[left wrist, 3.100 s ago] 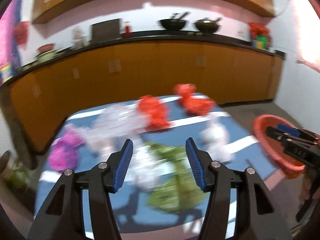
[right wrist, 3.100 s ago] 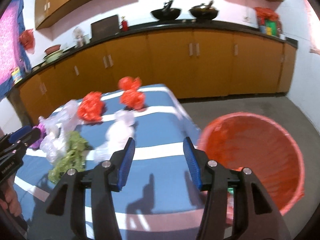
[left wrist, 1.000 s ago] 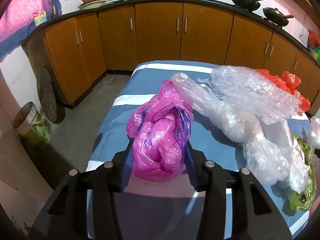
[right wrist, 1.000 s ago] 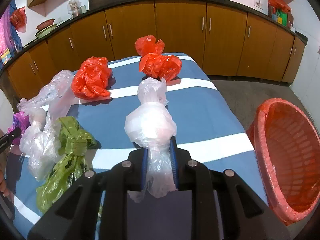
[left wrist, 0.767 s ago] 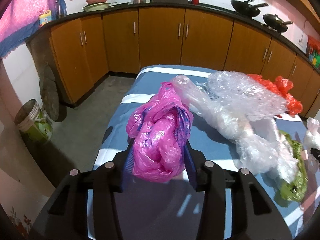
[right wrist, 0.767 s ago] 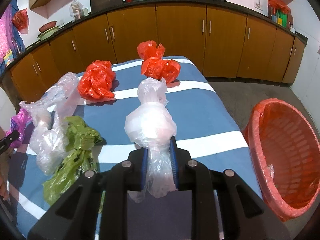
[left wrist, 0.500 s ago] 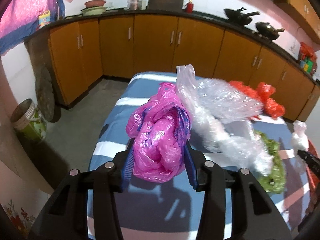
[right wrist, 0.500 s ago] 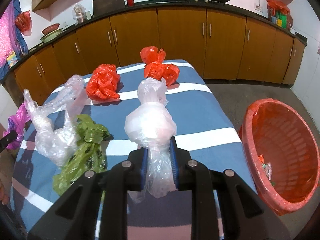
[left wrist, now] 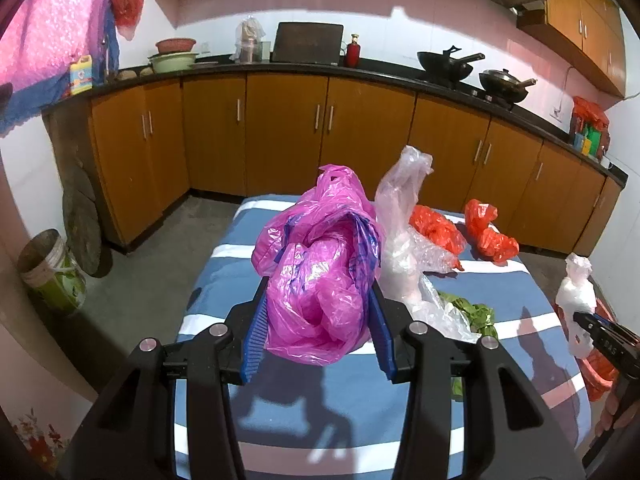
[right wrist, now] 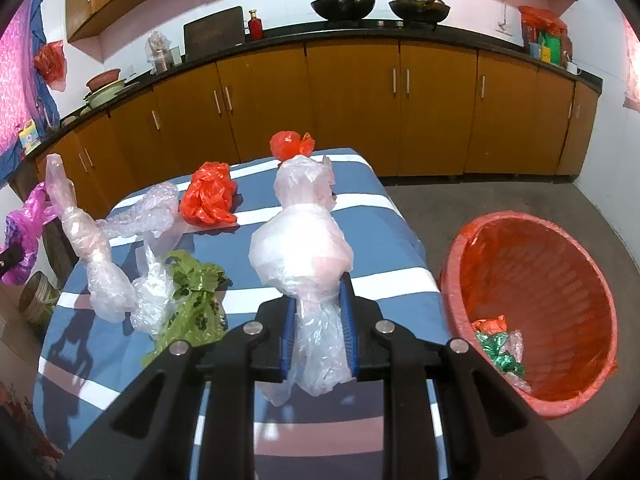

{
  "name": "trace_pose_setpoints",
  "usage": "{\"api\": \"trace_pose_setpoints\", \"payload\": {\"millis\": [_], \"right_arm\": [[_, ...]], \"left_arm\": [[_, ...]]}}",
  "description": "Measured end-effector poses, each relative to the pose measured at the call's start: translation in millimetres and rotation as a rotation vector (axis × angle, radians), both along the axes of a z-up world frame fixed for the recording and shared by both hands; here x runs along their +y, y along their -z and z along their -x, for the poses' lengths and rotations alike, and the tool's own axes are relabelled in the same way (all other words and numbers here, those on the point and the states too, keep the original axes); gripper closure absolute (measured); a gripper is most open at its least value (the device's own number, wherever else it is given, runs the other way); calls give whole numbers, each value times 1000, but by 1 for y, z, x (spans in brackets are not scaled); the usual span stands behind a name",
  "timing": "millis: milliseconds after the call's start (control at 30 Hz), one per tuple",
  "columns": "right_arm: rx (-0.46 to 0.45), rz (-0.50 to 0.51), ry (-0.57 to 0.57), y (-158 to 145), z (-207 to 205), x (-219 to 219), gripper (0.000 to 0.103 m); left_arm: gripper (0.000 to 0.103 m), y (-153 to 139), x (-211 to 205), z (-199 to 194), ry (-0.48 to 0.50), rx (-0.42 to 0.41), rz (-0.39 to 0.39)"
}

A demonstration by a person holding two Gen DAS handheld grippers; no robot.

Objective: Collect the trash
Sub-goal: 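Grasp the pink bag with the left tool while the right tool grasps the white bag, then carry the pink and white bags over the orange basket with both tools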

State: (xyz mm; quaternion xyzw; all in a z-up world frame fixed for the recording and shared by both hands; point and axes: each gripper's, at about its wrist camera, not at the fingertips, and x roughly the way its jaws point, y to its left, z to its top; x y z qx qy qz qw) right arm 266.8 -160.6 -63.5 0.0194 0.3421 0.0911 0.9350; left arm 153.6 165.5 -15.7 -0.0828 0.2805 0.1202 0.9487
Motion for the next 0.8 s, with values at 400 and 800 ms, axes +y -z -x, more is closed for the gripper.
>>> {"api": "trace_pose_setpoints", "payload": {"millis": [400,800], "right_arm": [[-16,-11,10,-3,5,-10,82],[-26,-9,14,-5,7,-15,82]], "left_arm": [[57,-14,-4,3,-8,-40,-13],[57,-18,-28,-5,59,-56,-29]]}}
